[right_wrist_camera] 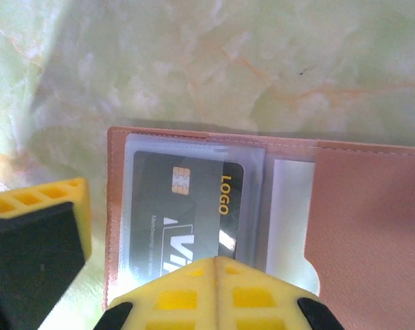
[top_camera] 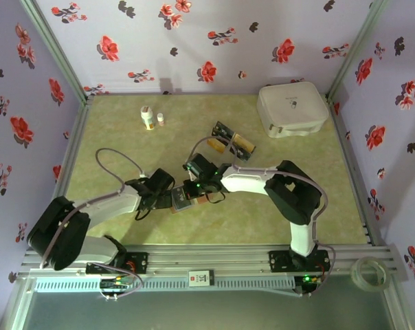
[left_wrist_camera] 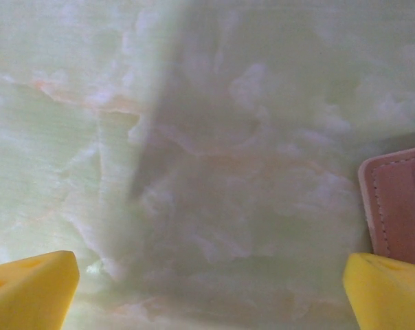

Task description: Put the credit cards into the card holder

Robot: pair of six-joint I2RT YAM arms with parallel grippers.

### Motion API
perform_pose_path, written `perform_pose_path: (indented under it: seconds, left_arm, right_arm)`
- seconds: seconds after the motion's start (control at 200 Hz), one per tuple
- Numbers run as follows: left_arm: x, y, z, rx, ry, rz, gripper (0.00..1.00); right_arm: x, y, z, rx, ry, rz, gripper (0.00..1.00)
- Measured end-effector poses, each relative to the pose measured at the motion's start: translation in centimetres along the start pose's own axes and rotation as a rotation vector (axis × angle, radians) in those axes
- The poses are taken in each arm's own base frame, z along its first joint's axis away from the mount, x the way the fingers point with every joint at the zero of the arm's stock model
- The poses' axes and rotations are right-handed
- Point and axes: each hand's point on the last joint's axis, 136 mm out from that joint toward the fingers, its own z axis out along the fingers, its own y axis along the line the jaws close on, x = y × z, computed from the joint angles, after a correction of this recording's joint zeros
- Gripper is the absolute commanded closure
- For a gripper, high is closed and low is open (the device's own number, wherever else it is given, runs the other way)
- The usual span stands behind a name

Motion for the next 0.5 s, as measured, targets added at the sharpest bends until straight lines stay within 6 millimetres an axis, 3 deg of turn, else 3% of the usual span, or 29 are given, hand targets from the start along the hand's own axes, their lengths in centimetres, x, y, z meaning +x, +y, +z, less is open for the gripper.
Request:
perform_pose_path:
  seconds: [0.19, 0.5]
  left_arm:
    - [-0.8, 0.4, -0.6, 0.02, -0.028, -0.051, 0.0]
    - [0.2, 0.2, 0.5, 0.005, 0.026, -0.031, 0.0]
  right_arm:
    - [-0.9, -0.4, -0.6, 0.0, -0.027, 0.011, 0.98]
    - [-0.7, -1.0, 0.4, 0.015, -0.012, 0.026, 0.98]
